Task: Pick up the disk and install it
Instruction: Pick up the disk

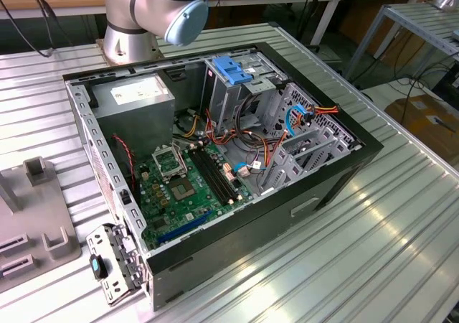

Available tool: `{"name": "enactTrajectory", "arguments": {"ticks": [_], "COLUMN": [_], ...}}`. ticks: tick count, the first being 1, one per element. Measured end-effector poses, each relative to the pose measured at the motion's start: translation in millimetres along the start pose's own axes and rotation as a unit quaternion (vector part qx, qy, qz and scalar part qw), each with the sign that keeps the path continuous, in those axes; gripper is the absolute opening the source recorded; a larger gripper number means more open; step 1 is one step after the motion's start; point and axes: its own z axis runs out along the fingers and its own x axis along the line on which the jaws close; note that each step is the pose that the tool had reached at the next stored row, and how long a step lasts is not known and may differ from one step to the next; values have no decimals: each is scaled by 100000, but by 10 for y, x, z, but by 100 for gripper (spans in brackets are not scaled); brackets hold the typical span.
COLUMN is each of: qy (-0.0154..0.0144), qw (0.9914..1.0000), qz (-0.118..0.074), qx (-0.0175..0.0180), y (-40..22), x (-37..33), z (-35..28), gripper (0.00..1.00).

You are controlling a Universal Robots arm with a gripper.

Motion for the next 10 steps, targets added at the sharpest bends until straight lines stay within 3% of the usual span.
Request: {"name": "enactTrajectory", "arguments": {"ticks": [6,10], "qy": [3,2], "qw": [100000,100000], "qz": [1,-1], "qx": [-5,-3], "y": [-155,-319], "x": [-1,-1], "z": [-1,0], "gripper": [35,35]}}
